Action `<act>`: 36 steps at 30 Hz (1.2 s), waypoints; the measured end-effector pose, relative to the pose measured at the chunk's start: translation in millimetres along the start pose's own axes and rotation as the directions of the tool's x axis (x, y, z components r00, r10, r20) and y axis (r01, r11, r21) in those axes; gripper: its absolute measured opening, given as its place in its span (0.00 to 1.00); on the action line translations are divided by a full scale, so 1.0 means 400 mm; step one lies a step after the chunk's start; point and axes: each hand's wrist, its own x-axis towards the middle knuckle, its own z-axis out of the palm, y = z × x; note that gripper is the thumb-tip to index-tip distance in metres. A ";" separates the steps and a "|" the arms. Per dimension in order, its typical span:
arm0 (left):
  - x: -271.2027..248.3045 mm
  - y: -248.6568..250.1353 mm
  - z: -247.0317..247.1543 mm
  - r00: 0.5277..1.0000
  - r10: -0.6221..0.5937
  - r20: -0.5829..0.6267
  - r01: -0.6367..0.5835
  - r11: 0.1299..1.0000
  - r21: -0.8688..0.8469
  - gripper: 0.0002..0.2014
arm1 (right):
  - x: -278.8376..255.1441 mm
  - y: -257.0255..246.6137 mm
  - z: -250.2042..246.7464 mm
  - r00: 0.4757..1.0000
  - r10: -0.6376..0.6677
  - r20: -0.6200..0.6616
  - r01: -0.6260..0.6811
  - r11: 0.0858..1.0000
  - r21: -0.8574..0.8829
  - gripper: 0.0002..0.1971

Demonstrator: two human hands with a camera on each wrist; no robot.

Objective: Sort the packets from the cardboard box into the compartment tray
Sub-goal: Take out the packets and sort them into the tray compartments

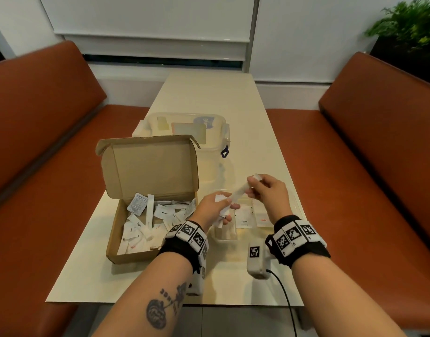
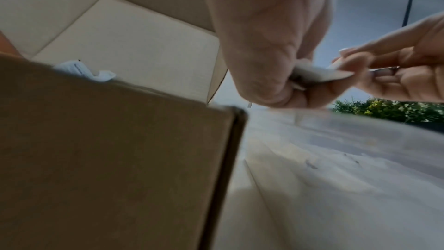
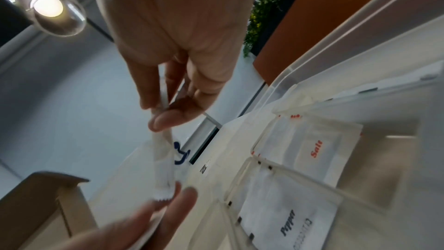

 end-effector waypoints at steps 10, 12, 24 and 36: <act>0.015 0.042 0.023 0.975 0.076 -0.211 -0.102 0.988 -0.118 0.13 | -0.015 0.015 -0.002 0.981 -0.047 0.189 0.062 0.995 -0.073 0.09; 0.017 0.043 0.021 0.971 0.076 -0.227 -0.104 0.988 -0.116 0.10 | -0.015 0.019 -0.002 0.982 -0.058 0.181 0.081 0.989 -0.126 0.10; 0.022 0.015 -0.008 0.974 0.041 -0.222 -0.076 0.986 -0.152 0.08 | 0.009 -0.034 0.014 0.973 -0.220 0.070 0.230 0.898 -0.376 0.09; 0.028 0.013 -0.019 0.953 0.080 -0.291 -0.118 0.987 -0.113 0.05 | -0.005 0.003 0.047 0.975 0.110 0.191 0.015 0.832 -0.554 0.06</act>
